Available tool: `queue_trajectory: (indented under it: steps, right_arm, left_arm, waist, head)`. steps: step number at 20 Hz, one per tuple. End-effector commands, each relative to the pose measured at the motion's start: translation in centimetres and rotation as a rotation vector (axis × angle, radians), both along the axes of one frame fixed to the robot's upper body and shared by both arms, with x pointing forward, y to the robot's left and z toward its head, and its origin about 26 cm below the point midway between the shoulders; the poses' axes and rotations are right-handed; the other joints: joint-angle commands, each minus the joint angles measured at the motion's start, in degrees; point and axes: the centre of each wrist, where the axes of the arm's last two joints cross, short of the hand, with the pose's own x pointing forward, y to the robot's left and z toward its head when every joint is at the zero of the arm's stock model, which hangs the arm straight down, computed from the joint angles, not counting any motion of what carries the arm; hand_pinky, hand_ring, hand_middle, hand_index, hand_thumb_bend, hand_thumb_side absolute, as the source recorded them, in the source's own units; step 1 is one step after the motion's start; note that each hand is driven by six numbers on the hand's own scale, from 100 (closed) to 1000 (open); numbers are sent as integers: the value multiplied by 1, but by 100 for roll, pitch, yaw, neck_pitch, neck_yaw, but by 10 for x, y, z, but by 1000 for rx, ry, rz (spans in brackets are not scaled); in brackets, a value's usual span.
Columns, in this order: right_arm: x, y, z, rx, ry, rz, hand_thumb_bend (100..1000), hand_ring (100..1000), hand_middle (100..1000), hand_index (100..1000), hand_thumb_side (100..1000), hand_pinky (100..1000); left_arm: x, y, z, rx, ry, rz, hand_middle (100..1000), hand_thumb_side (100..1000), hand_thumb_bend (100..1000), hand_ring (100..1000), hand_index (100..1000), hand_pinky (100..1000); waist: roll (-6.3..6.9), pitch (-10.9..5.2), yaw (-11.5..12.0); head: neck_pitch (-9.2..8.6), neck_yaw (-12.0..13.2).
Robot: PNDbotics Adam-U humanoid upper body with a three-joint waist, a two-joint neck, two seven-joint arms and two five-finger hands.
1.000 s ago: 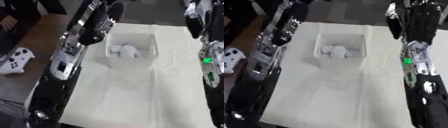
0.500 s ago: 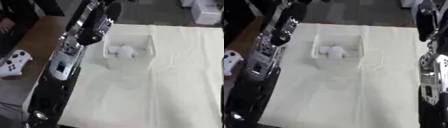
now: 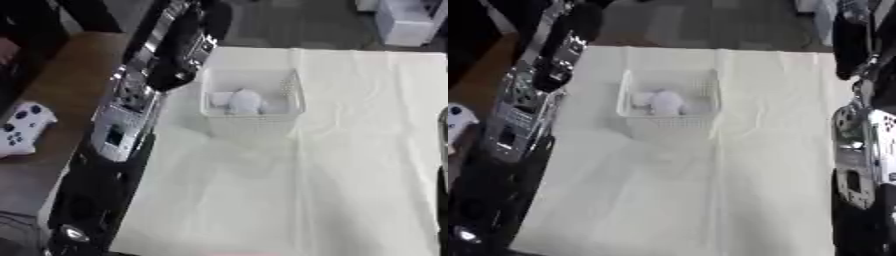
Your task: Pick up objects on the table and place them in the box.
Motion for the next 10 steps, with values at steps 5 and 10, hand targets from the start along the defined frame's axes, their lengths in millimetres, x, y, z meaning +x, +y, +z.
queue_trajectory:
  steps: [5,10]
  right_arm:
    - [-15,11,11,35,-67,102,100,379,469,659,780,159]
    - [-19,25,15,19,-83,184,100,386,476,670,767,173]
  left_arm:
    - [-2,15,4,21,-26,47,839,797,100,706,922,770]
    - [-1,24,-5,50,-11,71,838,796,100,705,922,769]
  waist:
    - [17,16,-141]
    - [52,20,-296]
  head:
    - [-22,170]
    - [-22,254]
